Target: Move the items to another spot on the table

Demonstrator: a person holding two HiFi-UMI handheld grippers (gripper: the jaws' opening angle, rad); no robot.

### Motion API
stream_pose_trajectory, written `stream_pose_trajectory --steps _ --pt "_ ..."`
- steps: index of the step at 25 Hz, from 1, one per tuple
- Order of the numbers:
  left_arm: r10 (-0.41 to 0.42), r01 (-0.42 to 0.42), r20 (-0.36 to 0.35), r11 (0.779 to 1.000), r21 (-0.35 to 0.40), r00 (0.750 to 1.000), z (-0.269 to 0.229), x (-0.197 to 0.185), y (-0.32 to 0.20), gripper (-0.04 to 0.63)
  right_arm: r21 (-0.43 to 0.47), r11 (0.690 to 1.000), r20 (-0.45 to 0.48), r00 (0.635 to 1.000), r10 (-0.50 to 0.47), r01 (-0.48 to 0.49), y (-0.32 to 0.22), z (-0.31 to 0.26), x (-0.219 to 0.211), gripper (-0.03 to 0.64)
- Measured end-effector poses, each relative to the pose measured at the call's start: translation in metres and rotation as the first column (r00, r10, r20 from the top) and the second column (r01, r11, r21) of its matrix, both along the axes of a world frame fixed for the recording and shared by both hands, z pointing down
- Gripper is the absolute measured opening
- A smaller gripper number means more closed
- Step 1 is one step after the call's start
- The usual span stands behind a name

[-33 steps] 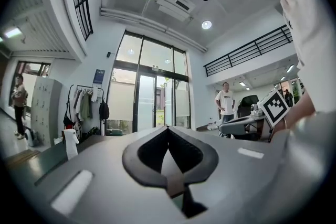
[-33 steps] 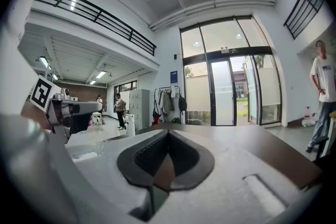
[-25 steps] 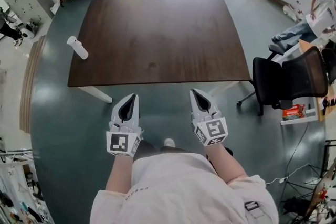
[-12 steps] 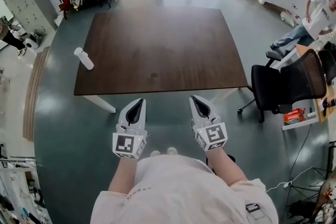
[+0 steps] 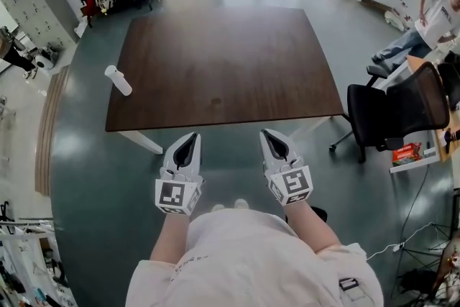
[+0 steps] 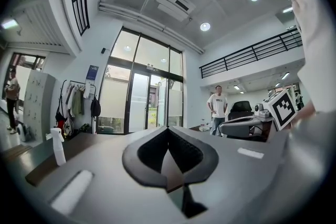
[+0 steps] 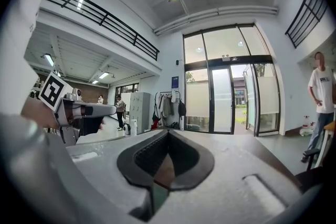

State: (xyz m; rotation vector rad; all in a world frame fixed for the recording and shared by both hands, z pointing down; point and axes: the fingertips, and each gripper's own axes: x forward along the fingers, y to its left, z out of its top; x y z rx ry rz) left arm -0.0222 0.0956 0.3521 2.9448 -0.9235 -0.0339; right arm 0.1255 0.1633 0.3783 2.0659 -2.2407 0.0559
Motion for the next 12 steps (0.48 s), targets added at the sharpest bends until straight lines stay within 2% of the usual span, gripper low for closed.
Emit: stream_pose_trajectory --steps 12 --pt "0.025 -0.025 0.012 1.0 -0.008 1.0 0.007 0.001 0.0004 0.017 -0.013 1.0 0.0 1.0 -0.006 0.006 0.0003 0.0047 -0.0039 -0.009"
